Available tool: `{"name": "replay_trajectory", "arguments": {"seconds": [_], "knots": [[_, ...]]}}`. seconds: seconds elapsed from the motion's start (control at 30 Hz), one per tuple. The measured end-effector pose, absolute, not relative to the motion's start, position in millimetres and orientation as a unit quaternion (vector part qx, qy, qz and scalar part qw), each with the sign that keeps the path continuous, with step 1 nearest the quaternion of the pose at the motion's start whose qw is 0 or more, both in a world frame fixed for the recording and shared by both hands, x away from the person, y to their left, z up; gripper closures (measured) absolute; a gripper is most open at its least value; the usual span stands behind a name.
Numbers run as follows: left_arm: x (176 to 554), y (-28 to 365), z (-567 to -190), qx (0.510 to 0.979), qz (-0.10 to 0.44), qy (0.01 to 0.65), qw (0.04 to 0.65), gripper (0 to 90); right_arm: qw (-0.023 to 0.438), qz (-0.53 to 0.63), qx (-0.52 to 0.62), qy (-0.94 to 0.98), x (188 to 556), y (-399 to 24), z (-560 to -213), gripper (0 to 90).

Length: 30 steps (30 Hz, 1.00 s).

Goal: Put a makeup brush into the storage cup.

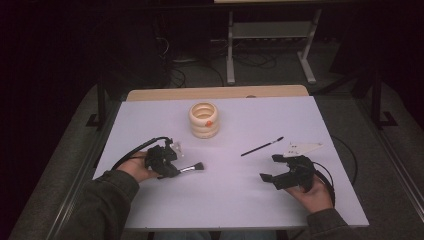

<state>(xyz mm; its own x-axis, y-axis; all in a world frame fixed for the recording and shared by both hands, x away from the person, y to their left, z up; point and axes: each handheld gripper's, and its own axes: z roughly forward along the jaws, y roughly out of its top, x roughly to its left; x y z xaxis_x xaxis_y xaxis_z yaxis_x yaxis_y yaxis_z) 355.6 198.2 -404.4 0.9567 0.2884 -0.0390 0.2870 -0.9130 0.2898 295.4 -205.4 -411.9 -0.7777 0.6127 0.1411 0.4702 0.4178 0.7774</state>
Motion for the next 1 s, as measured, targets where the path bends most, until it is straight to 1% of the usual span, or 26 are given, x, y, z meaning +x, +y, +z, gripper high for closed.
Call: {"name": "replay_trajectory", "arguments": {"seconds": [0.13, 0.23, 0.33, 0.43, 0.47, 0.53, 0.63, 0.7, 0.8, 1.0], "knots": [[349, 199, -393, 0.971, 0.004, 0.157, 0.182, 80.1, 0.07, 0.445, 0.322, 0.833, 297, -203, -407, 15.7], [346, 200, -389, 0.968, 0.007, 0.16, 0.194, 80.1, 0.066, 0.448, 0.32, 0.832, 297, -202, -403, 15.7], [340, 202, -384, 0.962, 0.002, 0.165, 0.22, 80.0, 0.056, 0.452, 0.313, 0.833, 300, -201, -391, 15.7], [334, 203, -376, 0.957, 0.014, 0.162, 0.238, 80.0, 0.056, 0.453, 0.309, 0.834, 302, -199, -384, 15.7], [331, 203, -373, 0.952, 0.015, 0.17, 0.253, 80.1, 0.045, 0.456, 0.308, 0.834, 305, -197, -377, 15.6], [329, 204, -367, 0.946, 0.016, 0.172, 0.275, 80.0, 0.042, 0.459, 0.305, 0.833, 306, -196, -374, 15.6], [325, 203, -360, 0.934, 0.014, 0.178, 0.309, 80.0, 0.041, 0.469, 0.291, 0.833, 309, -184, -365, 15.6], [321, 201, -357, 0.928, 0.02, 0.181, 0.325, 80.0, 0.024, 0.477, 0.287, 0.83, 310, -178, -361, 15.6], [316, 200, -356, 0.914, 0.019, 0.185, 0.36, 80.0, 0.013, 0.485, 0.279, 0.828, 310, -171, -356, 15.6], [308, 194, -362, 0.898, 0.026, 0.188, 0.397, 80.0, 0.011, 0.487, 0.255, 0.835, 312, -148, -353, 15.6]]}}
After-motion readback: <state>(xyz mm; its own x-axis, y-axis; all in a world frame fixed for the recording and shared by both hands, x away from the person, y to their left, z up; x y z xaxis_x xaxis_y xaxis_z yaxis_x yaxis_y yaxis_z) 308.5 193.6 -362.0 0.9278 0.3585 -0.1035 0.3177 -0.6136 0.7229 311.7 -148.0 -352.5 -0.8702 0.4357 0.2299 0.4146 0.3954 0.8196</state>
